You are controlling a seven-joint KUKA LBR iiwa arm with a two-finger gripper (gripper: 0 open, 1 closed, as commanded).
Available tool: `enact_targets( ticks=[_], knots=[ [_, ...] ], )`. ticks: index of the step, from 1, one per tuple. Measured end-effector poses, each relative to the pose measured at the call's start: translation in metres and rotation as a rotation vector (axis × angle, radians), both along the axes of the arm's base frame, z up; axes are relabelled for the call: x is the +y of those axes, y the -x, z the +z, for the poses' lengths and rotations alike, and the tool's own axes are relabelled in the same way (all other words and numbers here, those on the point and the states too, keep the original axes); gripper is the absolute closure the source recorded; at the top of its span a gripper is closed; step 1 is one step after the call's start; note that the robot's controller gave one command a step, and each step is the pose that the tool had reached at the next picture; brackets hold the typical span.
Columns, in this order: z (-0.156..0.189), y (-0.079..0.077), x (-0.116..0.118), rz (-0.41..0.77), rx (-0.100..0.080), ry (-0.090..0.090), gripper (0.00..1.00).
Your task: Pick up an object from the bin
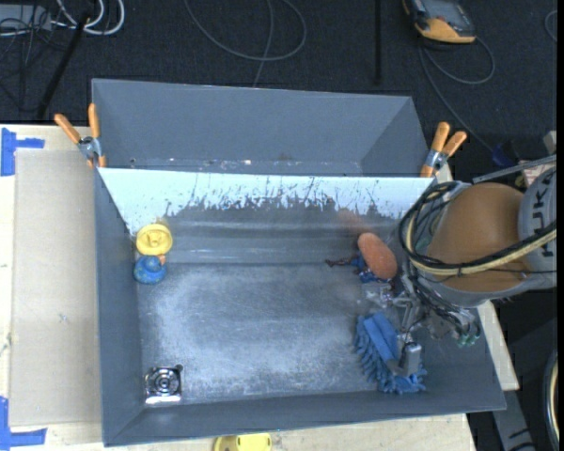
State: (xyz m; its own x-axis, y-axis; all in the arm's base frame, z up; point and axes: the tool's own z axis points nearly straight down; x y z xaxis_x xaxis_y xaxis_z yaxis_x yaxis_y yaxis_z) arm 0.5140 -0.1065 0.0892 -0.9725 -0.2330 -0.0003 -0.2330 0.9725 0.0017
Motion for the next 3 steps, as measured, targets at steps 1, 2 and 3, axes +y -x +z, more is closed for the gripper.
enact_targets(
  ticks=[1, 2, 3],
  knots=[
    [-0.018, -0.012, 0.008, 0.132, 0.009, 0.002, 1.0],
    [-0.018, -0.012, 0.009, 0.132, 0.009, 0.002, 1.0],
    [0.12, -0.024, 0.007, 0.131, -0.002, 0.001, 1.0]
  ],
)
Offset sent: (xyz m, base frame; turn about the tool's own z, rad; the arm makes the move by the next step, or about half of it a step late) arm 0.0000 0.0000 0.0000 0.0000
